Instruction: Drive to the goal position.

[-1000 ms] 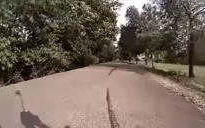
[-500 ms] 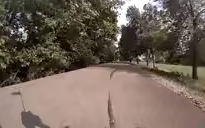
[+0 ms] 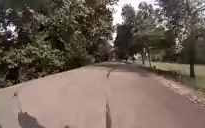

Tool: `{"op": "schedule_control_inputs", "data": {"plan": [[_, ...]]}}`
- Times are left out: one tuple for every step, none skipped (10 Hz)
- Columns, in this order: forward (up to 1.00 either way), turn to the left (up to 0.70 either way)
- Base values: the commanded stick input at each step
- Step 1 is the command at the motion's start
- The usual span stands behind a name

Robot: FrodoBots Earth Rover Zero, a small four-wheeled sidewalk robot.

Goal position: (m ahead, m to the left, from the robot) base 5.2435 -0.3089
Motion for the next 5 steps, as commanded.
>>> {"op": "schedule_control_inputs", "data": {"plan": [[0.7, -0.17], [0.7, 0.0], [0.7, 0.0], [0.7, 0.0], [0.7, 0.0]]}}
